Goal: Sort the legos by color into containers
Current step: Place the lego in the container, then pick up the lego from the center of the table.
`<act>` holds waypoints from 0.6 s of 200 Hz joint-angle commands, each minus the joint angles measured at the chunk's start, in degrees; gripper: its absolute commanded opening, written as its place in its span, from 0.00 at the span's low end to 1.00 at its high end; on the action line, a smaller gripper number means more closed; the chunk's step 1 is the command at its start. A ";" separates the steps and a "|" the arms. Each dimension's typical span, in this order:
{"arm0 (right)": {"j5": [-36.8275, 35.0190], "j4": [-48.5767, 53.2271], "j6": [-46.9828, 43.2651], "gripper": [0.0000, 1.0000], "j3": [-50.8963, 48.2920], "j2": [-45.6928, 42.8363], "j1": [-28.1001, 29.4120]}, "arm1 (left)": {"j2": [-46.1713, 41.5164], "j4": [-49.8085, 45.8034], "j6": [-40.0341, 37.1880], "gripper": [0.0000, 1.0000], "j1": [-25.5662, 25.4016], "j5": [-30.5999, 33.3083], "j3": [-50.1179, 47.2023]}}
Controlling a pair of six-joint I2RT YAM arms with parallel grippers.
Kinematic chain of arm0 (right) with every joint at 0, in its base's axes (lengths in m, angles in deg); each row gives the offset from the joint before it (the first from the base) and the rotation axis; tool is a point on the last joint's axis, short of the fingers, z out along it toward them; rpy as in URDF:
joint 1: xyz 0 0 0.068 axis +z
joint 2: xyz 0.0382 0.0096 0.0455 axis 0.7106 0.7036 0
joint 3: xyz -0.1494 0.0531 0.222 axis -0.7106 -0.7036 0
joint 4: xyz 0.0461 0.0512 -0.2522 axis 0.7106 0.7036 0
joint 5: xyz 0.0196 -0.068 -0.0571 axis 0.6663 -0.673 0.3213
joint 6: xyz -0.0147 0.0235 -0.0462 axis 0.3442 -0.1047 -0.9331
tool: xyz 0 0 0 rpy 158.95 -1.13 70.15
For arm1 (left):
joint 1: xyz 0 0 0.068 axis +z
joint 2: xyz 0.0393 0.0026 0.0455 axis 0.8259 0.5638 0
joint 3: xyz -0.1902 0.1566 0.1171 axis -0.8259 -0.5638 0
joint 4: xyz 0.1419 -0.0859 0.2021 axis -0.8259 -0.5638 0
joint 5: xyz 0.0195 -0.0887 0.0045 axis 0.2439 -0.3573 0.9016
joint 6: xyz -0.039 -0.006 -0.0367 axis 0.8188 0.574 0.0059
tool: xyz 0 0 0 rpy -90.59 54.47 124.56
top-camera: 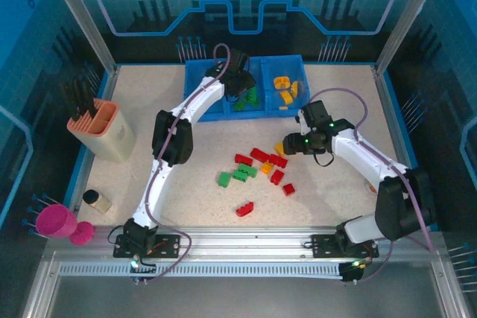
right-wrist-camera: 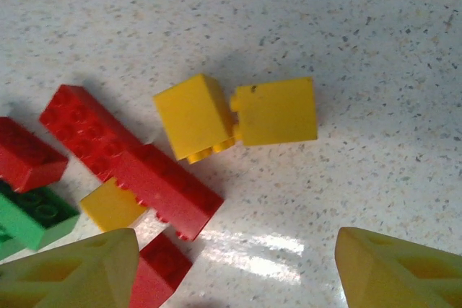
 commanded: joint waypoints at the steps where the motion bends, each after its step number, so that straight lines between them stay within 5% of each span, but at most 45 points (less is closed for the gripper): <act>1: 1.16 -2.59 -0.85 0.73 3.15 3.42 -1.67 | -0.65 0.05 -0.97 0.47 0.50 -1.49 2.14; 120: -1.89 -4.32 -5.49 0.71 8.33 18.52 -4.02 | -10.13 -0.22 -4.87 0.60 0.52 -7.39 2.53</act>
